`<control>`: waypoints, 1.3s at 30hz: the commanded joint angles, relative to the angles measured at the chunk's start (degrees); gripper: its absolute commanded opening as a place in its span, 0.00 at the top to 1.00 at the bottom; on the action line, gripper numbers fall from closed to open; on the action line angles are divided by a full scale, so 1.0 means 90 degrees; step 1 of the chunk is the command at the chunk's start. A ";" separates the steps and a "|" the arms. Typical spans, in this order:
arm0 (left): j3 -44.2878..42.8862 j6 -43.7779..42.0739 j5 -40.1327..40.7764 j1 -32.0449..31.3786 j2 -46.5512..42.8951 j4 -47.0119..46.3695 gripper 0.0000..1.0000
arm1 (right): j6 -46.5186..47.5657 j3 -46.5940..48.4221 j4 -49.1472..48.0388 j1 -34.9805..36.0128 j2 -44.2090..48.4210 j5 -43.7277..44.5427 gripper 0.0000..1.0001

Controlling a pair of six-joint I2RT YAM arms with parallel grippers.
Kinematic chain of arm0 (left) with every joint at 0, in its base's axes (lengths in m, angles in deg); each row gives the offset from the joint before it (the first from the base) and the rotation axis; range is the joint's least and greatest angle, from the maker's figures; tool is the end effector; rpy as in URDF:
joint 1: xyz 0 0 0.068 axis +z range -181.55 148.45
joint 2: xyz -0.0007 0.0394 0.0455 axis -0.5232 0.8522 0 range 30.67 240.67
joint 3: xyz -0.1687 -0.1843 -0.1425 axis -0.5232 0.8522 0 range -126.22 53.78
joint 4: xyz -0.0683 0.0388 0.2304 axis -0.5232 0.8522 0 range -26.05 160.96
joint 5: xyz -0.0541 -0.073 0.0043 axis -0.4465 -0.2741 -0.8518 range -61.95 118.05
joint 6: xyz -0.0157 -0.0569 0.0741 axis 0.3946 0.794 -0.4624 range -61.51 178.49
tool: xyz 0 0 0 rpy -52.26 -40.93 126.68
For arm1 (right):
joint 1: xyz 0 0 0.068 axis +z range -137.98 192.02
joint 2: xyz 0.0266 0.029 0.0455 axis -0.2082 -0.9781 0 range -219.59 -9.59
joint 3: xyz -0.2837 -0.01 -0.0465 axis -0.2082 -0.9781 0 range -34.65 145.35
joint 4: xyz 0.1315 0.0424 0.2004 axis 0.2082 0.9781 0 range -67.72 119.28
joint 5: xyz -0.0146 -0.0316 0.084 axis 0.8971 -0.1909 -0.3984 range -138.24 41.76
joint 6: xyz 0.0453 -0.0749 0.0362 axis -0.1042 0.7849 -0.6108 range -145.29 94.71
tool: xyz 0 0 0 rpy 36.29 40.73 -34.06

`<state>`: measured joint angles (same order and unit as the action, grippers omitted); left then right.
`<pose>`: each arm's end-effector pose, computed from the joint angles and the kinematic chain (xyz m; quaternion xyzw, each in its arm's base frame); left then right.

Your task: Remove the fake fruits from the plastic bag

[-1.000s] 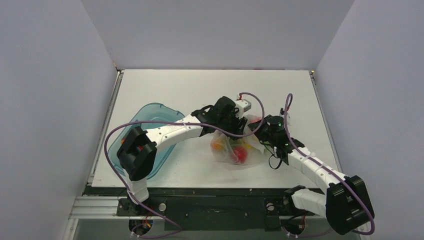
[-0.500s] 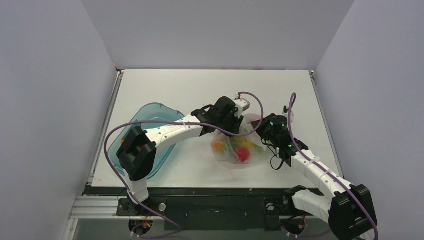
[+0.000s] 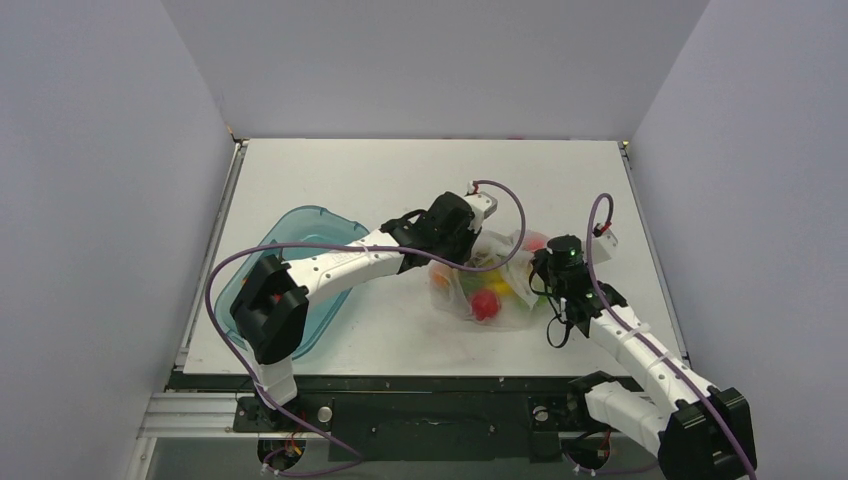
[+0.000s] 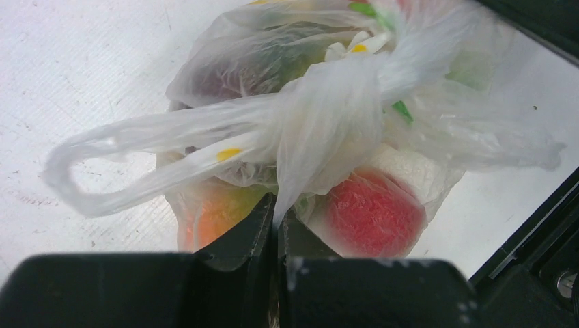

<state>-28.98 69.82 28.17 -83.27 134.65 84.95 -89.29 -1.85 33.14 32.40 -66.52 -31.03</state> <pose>0.2714 -0.3435 0.2515 0.3153 0.8583 -0.2109 0.3457 0.2204 0.0549 0.2208 0.3900 0.7885 0.2084 0.4275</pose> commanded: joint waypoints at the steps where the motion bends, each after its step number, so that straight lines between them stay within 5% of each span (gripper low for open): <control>1: -0.0245 -0.0058 0.0386 0.0040 -0.0367 0.0004 1.00 | -0.0252 0.0107 0.0708 -0.0231 0.0293 0.1224 1.00; 10: -0.0267 -0.0015 0.0329 0.0111 -0.0362 0.0021 1.00 | -0.0459 -0.0177 0.0998 -0.0888 0.0795 0.1414 1.00; 23: -0.0280 0.0016 0.0183 0.0164 -0.0362 0.0009 1.00 | 0.3022 0.0514 0.0849 -0.1926 0.0521 -0.0101 1.00; 25: -0.0277 0.0020 0.0185 0.0168 -0.0356 0.0010 1.00 | 0.3465 0.0721 0.1048 -0.1911 0.0580 -0.0493 0.94; 32: -0.0317 0.0019 0.0091 0.0181 -0.0299 0.0036 1.00 | 0.4978 0.0808 0.0757 -0.0897 0.1525 -0.1141 0.48; 39: -0.0294 0.0049 0.0024 0.0220 -0.0230 0.0016 1.00 | 0.5281 0.1034 0.0554 0.0081 0.0739 -0.1595 0.40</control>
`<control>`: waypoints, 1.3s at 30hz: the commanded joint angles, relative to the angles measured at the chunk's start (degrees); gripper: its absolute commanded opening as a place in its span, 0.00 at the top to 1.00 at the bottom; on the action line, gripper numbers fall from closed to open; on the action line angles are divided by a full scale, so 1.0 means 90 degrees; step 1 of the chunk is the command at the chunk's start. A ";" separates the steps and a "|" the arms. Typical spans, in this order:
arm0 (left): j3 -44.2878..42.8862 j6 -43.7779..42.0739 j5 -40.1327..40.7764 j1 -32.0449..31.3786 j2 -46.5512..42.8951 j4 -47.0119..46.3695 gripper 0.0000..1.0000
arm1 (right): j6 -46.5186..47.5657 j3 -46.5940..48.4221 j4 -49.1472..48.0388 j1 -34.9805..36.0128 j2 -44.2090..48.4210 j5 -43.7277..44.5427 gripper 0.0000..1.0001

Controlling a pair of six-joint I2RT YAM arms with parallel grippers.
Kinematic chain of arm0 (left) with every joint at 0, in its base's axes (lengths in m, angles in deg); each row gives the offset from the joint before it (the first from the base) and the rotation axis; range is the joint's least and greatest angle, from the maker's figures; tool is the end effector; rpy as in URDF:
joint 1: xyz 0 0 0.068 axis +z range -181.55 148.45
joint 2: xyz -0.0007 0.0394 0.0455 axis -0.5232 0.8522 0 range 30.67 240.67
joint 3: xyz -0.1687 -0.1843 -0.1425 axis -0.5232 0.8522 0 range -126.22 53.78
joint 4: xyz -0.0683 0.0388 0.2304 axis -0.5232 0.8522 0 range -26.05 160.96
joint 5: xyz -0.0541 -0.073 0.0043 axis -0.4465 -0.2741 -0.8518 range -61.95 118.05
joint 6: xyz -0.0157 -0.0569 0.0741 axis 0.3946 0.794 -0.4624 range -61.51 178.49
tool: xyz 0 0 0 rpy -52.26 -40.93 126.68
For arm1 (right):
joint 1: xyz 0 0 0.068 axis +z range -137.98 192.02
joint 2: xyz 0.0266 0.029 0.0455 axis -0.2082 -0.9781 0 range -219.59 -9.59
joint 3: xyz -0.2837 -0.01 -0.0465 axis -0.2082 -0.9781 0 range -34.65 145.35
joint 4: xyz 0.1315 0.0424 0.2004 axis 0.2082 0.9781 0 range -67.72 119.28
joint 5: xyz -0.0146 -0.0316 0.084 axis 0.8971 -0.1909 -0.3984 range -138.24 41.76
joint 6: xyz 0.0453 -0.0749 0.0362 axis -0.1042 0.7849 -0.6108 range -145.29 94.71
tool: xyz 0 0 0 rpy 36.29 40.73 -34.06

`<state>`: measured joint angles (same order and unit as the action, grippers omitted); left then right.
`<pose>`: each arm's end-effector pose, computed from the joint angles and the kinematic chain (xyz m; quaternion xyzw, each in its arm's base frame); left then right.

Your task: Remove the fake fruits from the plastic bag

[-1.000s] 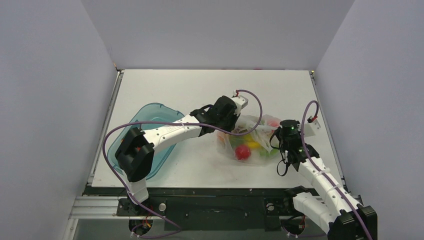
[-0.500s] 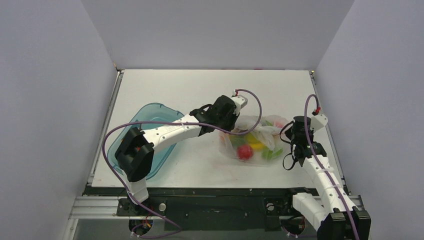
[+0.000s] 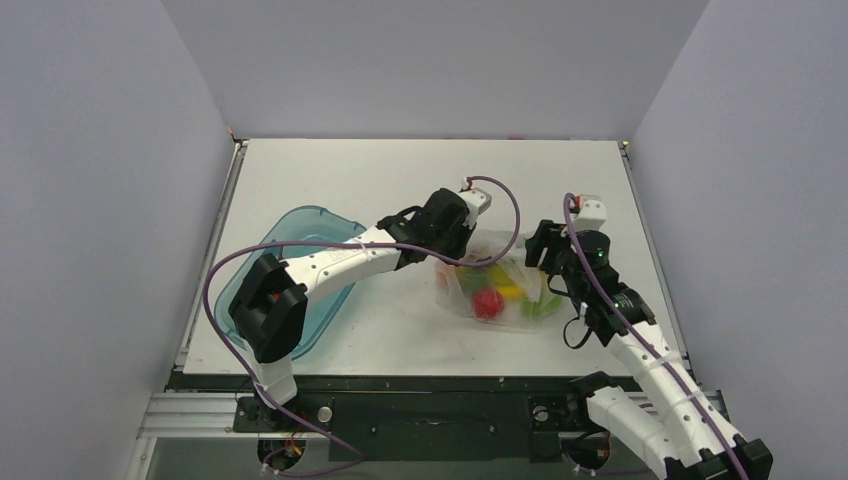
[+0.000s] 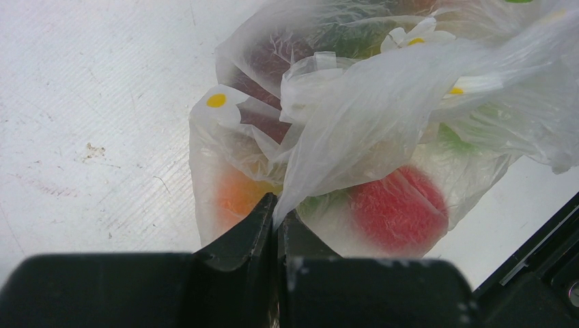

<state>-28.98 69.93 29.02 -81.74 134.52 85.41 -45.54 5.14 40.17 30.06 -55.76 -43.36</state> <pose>0.2807 -0.3344 0.2515 0.3005 0.8647 -0.1994 0.3495 0.1950 0.0559 0.2841 0.0393 0.8386 0.1441 0.5239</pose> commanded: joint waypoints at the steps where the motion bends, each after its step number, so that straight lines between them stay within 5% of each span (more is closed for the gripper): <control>1: -0.0301 0.0037 -0.0069 0.0050 -0.0213 -0.0036 1.00 | 0.0377 0.0271 -0.0224 0.0471 -0.0575 0.0001 0.40; 5: -0.0292 0.0020 -0.0044 0.0055 -0.0229 -0.0040 1.00 | -0.1395 0.0181 -0.0307 0.0552 -0.0664 0.0298 0.35; 10: -0.0306 0.0062 -0.0099 0.0118 -0.0231 -0.0046 1.00 | -0.5098 -0.0572 -0.0628 0.0560 -0.0413 0.0665 0.31; 17: -0.0293 0.0057 -0.0108 0.0128 -0.0290 -0.0052 1.00 | -0.7610 -0.0642 0.0064 0.0747 -0.0226 0.1265 0.30; 27: -0.0305 0.0067 -0.0108 0.0128 -0.0310 -0.0040 1.00 | -0.8956 -0.0213 0.1395 0.1512 0.0005 0.1865 0.37; 32: -0.0298 0.0066 -0.0108 0.0123 -0.0335 -0.0049 1.00 | -0.9306 -0.0448 0.0830 0.1515 -0.0132 0.1939 0.41; 39: -0.0286 0.0065 -0.0108 0.0125 -0.0361 -0.0058 1.00 | -0.9589 -0.0501 -0.0337 0.1308 -0.1093 0.1728 0.59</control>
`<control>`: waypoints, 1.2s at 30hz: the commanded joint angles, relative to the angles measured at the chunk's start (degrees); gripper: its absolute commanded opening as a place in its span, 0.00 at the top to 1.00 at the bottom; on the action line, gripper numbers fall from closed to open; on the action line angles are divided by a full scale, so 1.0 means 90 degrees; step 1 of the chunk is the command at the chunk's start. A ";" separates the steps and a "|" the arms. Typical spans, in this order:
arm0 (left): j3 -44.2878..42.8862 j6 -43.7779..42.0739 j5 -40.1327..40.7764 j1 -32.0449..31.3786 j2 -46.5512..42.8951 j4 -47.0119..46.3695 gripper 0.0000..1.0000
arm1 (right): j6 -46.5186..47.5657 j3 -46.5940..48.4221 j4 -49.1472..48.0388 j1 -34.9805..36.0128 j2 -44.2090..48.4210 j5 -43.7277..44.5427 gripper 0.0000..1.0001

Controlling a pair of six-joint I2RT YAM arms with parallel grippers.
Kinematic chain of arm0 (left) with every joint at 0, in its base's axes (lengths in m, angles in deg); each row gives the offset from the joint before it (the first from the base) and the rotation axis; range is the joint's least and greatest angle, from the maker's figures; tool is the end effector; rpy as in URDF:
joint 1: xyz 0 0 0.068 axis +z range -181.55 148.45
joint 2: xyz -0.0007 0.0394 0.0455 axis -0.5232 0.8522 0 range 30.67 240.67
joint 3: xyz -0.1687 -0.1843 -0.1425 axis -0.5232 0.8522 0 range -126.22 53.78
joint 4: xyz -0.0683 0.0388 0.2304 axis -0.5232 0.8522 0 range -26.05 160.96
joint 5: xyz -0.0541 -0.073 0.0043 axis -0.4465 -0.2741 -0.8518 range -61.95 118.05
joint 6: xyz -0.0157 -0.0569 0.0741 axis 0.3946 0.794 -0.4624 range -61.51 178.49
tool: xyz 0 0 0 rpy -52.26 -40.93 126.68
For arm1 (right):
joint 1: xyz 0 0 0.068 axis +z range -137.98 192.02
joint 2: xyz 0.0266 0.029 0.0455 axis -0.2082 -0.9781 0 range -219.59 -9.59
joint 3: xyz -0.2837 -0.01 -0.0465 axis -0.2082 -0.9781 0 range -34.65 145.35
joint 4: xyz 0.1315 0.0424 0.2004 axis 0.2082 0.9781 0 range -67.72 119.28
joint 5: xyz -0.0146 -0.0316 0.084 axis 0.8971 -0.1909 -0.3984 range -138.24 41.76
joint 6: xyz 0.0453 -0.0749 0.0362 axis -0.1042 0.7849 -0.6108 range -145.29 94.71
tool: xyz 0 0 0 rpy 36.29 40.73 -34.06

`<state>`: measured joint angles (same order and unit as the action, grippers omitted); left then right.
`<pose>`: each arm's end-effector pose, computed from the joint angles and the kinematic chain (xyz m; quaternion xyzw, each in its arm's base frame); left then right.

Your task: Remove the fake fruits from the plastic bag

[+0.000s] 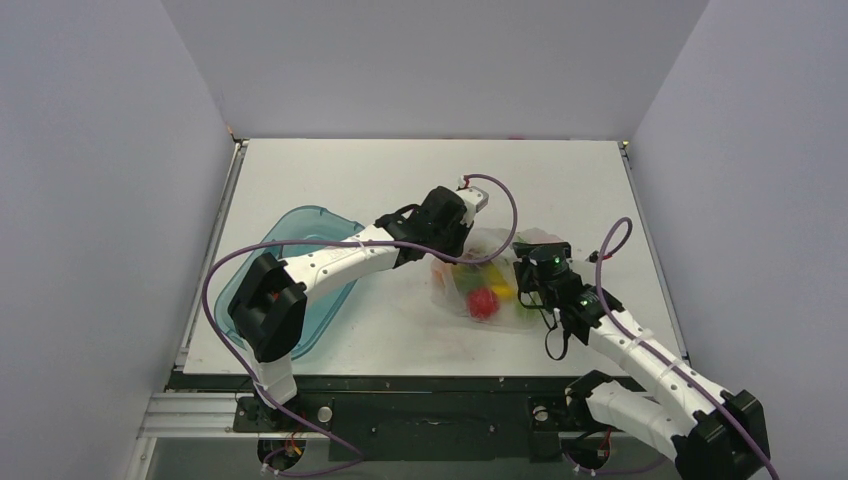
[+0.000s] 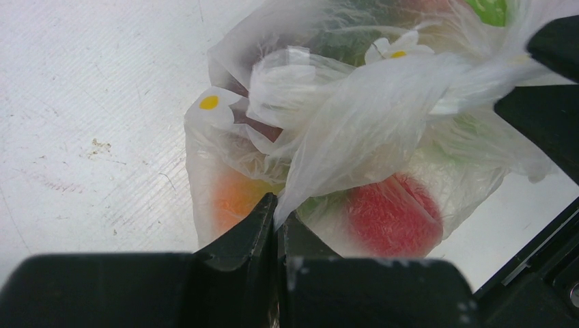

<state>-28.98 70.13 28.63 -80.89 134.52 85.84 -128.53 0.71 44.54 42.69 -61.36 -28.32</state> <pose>0.2846 -0.3300 0.2506 0.2944 0.8685 -0.1984 0.3461 0.1879 0.0776 0.2302 0.5858 0.6712 0.3315 0.3105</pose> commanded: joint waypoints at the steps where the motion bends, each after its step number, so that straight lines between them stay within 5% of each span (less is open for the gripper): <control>1: -0.0279 0.0044 -0.0064 0.0028 -0.0376 -0.0115 1.00 | -0.0405 -0.0006 -0.0994 -0.0097 -0.0548 0.0054 0.61; 5: -0.0277 0.0035 -0.0064 0.0033 -0.0393 -0.0118 1.00 | -0.0505 0.0023 -0.1206 -0.0148 -0.0823 0.0029 0.66; 8: -0.0257 0.0005 -0.0340 0.0056 -0.0437 -0.0168 1.00 | -0.0437 -0.0014 -0.1255 -0.0224 -0.0825 -0.0013 0.85; 10: -0.0172 -0.0044 -0.0553 0.0101 -0.0551 -0.0291 0.89 | -0.0382 -0.0099 -0.1202 -0.0313 -0.0770 -0.0064 0.96; 13: 0.0137 -0.0072 -0.0999 0.0234 -0.0954 -0.0708 0.57 | -0.0148 -0.0298 -0.1244 -0.0522 -0.0613 -0.0253 1.00; 17: 0.0516 0.0129 -0.2121 0.0585 -0.1348 -0.1392 0.43 | 0.0616 -0.0605 -0.1562 -0.0715 -0.0413 -0.0610 1.00; 22: 0.0253 0.0035 -0.2535 0.0760 -0.1159 -0.1311 0.42 | 0.0769 -0.1195 -0.2250 -0.0759 -0.0077 -0.0894 1.00; 31: -0.2333 -0.0164 -0.2659 0.0504 0.0702 0.0623 0.42 | 0.0572 -0.1358 -0.2381 -0.0614 0.0206 -0.0847 1.00; 36: -0.3199 -0.0472 -0.2454 0.0042 0.1680 0.1204 0.51 | 0.0615 -0.1315 -0.2352 -0.0577 0.0131 -0.0891 1.00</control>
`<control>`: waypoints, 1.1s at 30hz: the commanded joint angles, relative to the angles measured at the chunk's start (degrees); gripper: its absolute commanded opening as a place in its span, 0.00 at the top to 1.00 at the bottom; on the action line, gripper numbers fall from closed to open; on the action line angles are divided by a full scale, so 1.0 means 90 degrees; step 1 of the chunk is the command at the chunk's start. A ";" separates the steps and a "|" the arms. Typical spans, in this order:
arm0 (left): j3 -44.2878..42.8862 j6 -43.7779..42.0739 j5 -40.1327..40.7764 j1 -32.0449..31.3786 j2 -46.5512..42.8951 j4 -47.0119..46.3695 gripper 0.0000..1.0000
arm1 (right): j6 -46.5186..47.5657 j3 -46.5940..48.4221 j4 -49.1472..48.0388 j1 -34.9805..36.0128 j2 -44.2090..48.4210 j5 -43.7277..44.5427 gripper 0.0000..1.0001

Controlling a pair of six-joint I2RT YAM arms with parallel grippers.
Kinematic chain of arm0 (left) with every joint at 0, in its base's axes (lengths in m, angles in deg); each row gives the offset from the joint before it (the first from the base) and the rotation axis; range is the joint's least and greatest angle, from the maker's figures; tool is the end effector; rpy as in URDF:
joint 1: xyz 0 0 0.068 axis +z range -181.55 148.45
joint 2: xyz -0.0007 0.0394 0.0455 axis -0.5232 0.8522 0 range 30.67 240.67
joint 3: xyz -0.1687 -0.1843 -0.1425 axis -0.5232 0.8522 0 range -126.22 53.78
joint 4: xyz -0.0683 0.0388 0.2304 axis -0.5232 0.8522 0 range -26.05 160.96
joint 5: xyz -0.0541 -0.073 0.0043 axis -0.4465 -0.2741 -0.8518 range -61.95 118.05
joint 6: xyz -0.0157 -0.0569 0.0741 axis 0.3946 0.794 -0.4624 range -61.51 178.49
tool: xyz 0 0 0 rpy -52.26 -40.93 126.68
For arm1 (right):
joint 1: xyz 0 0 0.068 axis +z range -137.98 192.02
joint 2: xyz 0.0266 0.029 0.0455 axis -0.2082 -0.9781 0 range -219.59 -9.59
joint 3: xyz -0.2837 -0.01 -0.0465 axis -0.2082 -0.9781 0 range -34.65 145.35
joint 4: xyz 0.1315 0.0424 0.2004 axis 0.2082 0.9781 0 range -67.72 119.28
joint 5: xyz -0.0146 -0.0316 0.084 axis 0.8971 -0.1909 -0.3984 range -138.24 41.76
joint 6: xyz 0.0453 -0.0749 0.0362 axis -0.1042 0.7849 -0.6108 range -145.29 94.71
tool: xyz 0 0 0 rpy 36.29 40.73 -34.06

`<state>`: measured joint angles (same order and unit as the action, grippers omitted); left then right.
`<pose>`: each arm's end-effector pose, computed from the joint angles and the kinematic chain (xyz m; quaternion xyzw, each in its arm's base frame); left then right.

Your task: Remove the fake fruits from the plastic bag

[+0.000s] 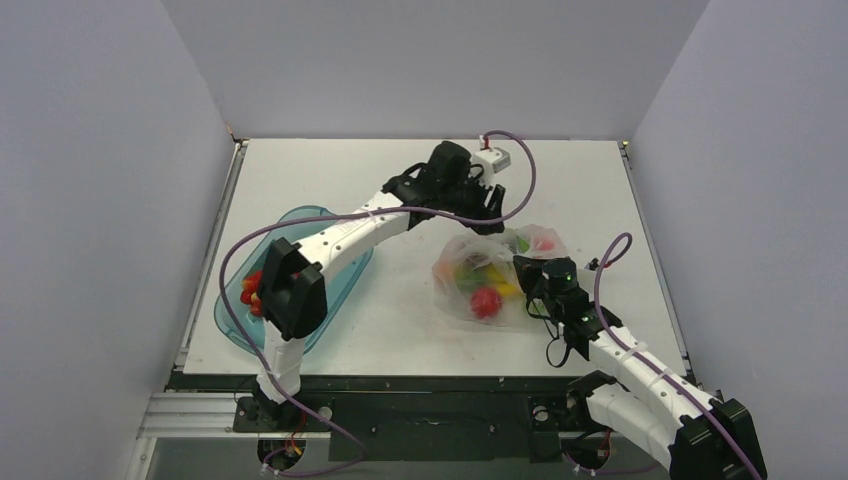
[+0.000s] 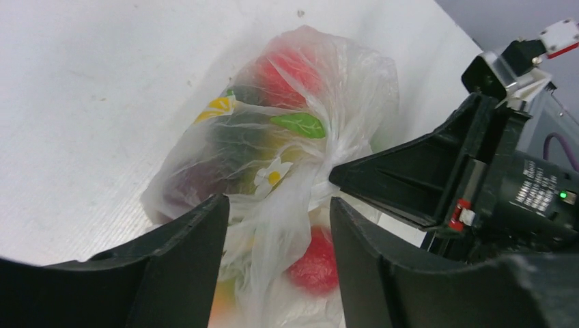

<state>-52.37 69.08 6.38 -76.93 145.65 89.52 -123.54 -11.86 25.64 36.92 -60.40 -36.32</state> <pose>0.3265 -0.3759 0.3045 0.3434 0.8029 -0.3618 0.3265 0.1939 0.0705 0.1948 0.5588 0.6652 0.3851 0.3114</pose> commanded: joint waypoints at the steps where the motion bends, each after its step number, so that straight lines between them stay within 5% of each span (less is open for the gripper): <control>1: -0.0619 -0.0341 0.0141 -0.0431 0.0529 0.0815 0.53 | 0.0066 0.0083 -0.0269 0.0065 0.0012 -0.0019 1.00; 14: -0.0463 -0.0316 0.0669 -0.0619 0.0662 0.0664 0.73 | 0.0175 0.0081 -0.0114 0.0101 0.0078 -0.0026 1.00; 21: -0.0068 -0.0424 0.1145 -0.0621 0.0289 0.0483 1.00 | 0.0172 -0.0009 0.0098 0.0137 0.0261 0.0179 1.00; 33: 0.1099 -0.0362 0.2144 -0.0621 -0.0825 -0.0201 1.00 | 0.1961 0.0450 0.0093 -0.0552 0.0243 -0.0302 1.00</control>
<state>-44.13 66.31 20.39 -82.57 143.51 91.16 -114.04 -10.73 27.52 34.91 -59.94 -38.72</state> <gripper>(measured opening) 0.007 0.007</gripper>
